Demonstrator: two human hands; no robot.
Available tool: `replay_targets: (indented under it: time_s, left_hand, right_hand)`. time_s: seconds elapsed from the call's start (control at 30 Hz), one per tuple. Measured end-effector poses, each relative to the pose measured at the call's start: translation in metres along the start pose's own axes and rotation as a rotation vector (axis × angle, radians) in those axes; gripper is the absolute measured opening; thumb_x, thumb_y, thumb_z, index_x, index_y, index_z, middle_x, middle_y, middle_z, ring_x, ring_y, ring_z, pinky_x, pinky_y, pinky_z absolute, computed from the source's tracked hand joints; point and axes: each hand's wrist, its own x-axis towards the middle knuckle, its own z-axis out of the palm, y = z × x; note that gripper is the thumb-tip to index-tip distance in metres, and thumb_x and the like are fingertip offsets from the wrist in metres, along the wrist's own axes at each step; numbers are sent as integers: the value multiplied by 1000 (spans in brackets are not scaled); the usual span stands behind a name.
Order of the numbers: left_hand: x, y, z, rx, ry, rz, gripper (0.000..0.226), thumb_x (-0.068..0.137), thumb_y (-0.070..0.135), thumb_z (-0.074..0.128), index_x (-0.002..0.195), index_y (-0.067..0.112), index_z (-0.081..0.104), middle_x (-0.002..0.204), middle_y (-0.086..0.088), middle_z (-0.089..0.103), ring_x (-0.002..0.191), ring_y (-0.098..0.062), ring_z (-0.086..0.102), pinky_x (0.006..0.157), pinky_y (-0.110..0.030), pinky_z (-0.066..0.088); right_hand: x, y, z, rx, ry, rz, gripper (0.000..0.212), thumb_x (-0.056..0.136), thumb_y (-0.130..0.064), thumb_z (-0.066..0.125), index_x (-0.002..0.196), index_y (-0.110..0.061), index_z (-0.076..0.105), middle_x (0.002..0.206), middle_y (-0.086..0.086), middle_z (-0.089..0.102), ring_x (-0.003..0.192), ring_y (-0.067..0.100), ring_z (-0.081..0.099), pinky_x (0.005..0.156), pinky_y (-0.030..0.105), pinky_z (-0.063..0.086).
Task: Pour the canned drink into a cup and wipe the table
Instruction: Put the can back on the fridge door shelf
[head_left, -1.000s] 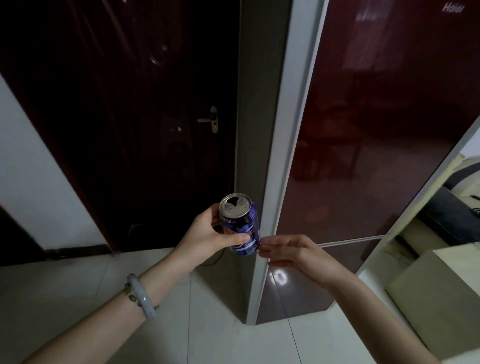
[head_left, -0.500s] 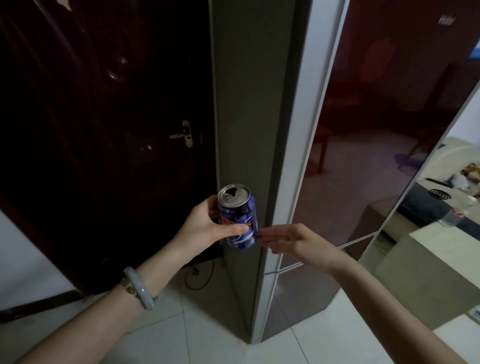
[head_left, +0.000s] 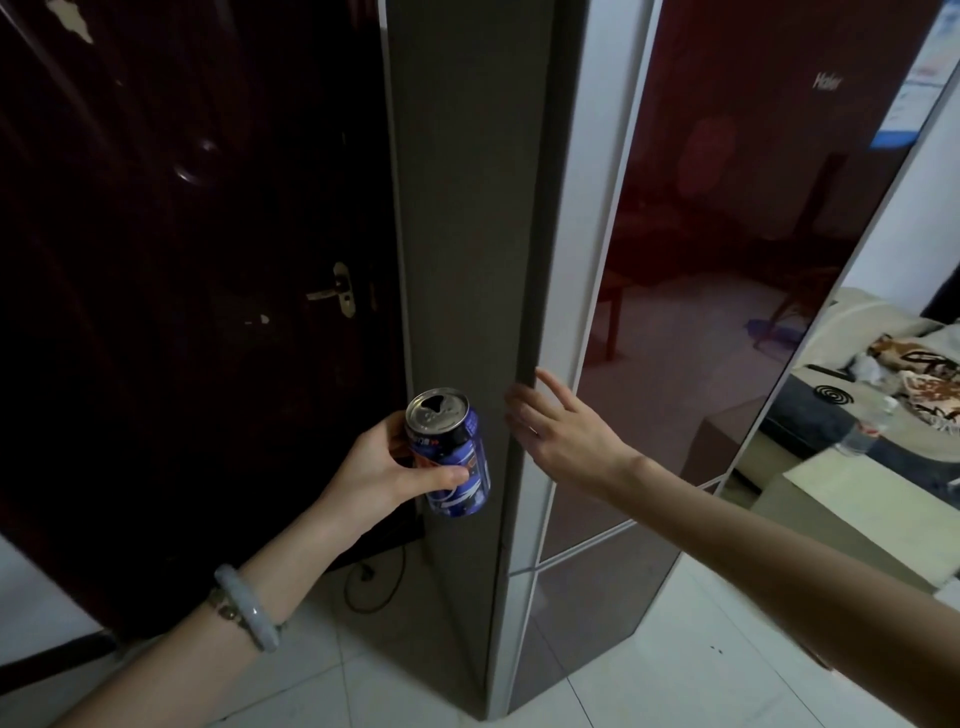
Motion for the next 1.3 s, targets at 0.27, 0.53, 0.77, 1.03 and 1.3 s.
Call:
replay_targets:
  time_s: [0.27,0.53,0.77,1.03,1.3]
  left_hand:
    - [6,-6,5,-1,-17,-17,78,42,28,87,114,14,61,108,-1,71,100,-13,67,79,-22,52]
    - [2,-2,12,-5,-23,-4,75,42,28,86,112,17,62,107,0,71,100,-14,67,81,-24,51]
    - [-7,1,10,25,-64,24,75,43,30,86,113,16,62,108,-1,71,100,-13,67,80,-22,52]
    - [-10,-6,36,10,-185,28,75,43,30,87,112,14,63,106,-2,72,99,-16,67,79,-25,54]
    - [2,5,95,29,-414,40,74,44,30,88,112,15,63,107,-2,71,103,-18,66,91,-36,50]
  right_hand:
    - [6,-6,-17,-202,-246,24,44,79,-23,55,123,-20,61,136,6,53,133,27,40,112,60,3]
    - [28,-12,-28,-232,-393,21,35,93,-17,40,119,-15,62,129,11,55,132,32,31,103,58,-18]
    - [0,-9,-42,-195,-195,5,31,71,-16,54,95,-15,74,107,9,69,113,31,57,112,51,22]
    - [-115,-18,-64,-142,-134,98,35,83,-9,41,104,-10,70,110,12,66,118,31,55,114,48,9]
    - [-195,-33,-87,-123,-233,268,34,89,-15,47,119,-12,62,134,11,54,135,28,36,118,47,6]
